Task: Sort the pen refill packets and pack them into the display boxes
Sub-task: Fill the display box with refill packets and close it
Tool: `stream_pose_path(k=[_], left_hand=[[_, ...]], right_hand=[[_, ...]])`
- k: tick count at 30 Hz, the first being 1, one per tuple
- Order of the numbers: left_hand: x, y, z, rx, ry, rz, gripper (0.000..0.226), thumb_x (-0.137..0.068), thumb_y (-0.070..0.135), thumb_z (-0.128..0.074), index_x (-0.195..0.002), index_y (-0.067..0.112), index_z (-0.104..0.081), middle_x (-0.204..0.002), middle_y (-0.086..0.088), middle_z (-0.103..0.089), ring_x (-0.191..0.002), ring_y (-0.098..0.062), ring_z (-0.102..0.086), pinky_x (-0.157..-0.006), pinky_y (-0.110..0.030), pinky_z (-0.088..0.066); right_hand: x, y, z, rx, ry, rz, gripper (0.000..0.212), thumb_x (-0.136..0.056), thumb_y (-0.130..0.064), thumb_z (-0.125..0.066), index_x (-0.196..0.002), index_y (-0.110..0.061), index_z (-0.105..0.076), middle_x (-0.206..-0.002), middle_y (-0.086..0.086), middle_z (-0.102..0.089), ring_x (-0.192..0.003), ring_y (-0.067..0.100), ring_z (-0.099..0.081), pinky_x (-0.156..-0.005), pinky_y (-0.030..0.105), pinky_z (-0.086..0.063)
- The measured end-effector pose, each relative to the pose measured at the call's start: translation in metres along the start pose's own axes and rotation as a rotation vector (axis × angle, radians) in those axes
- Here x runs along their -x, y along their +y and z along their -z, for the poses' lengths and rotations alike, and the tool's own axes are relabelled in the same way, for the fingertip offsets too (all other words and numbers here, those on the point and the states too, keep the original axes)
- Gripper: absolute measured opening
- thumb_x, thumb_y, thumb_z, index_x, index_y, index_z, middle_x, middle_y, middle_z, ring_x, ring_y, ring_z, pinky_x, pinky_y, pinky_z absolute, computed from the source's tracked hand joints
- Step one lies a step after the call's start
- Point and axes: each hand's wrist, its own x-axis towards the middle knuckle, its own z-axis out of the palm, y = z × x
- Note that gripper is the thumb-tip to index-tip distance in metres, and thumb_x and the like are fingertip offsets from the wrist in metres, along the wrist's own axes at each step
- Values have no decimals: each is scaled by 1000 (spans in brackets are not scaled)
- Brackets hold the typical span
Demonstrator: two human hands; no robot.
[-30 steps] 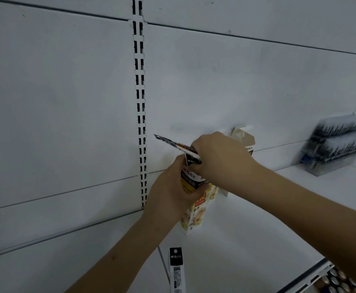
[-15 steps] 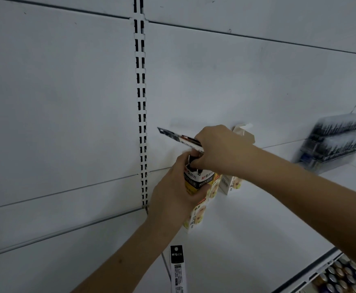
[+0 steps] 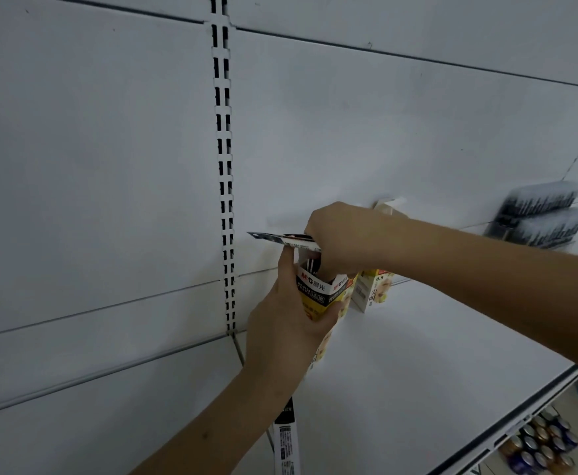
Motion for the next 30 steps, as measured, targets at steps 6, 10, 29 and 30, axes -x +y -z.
stream_pose_path(k=[6,10,29,30], left_hand=[[1,2,2,3,-5,24,96,-77,53,-73,-150,41,-12,-139,19,-53,-115,-9,-60,-84,-21,-46],[3,4,2,-23,-5,16,93,-78,55,-72,-149,43,-13,-137,19,-54,-114,-9,-61,-81,-17,-43],[4,-12,-8,49,-54,45,53,-76,54,-72,-118,33,-47,-107,21,-63,-93,-1,-63,-71,-15,-52],[5,-13,-10,46,-72,47,52,-77,54,-71,-119,35,-47,-106,22,-63,-93,0,-63,-69,-11,-49]], right_hand=[[-1,9,6,-120,-112,-46,18,-84,-23,-72,-86,-6,-67,-51,-1,-59,-39,12,-49,-40,15,-37],[-2,13,15,-186,-161,-58,23,-79,-24,-78,-77,-8,-62,-33,-5,-49,-30,11,-43,-40,13,-37],[43,22,75,-897,321,103,44,-103,-36,-39,-87,-13,-73,-83,-10,-76,-70,4,-67,-70,17,-49],[44,26,75,-877,378,94,48,-104,-39,-35,-86,-17,-74,-88,-12,-74,-82,7,-66,-77,21,-46]])
